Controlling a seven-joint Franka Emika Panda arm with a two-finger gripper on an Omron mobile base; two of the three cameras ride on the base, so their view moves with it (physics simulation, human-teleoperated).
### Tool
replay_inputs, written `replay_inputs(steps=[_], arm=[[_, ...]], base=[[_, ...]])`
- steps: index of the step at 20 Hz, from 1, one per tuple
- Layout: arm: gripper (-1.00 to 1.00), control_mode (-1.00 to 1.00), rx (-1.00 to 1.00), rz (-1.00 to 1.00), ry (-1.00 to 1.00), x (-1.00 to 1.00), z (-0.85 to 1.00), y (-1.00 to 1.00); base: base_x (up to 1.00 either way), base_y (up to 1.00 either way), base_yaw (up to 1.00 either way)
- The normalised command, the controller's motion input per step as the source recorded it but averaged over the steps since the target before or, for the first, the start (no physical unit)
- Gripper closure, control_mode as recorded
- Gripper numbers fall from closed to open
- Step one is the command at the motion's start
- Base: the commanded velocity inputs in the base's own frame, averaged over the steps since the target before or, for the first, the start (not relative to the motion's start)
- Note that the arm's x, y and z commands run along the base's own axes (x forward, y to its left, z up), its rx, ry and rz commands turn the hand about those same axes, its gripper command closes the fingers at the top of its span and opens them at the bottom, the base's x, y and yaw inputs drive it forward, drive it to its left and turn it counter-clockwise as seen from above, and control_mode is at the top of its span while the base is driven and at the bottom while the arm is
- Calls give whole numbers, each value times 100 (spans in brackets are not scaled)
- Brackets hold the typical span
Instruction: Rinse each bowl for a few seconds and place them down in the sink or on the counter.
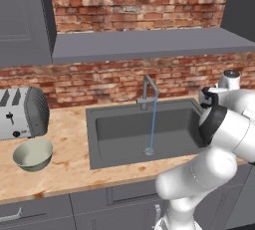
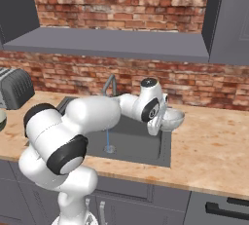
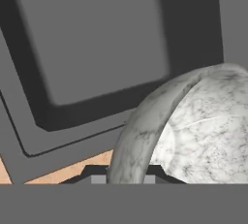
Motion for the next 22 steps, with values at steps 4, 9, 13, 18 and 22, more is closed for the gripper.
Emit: replay_inputs(steps=[4,9,13,18,22], arm=[[100,-100,-1,-10,0,-1,0,-25],[100,-100,-1,-9,0,0,0,-21],[100,-100,-1,-7,0,0,-2,-19],[100,-100,0,-6,0,0,-9,-12],[100,-100,0,-5,0,0,-15,-9]], base=[[0,0,0],[0,0,0],[0,0,0],[0,0,0],[0,0,0]])
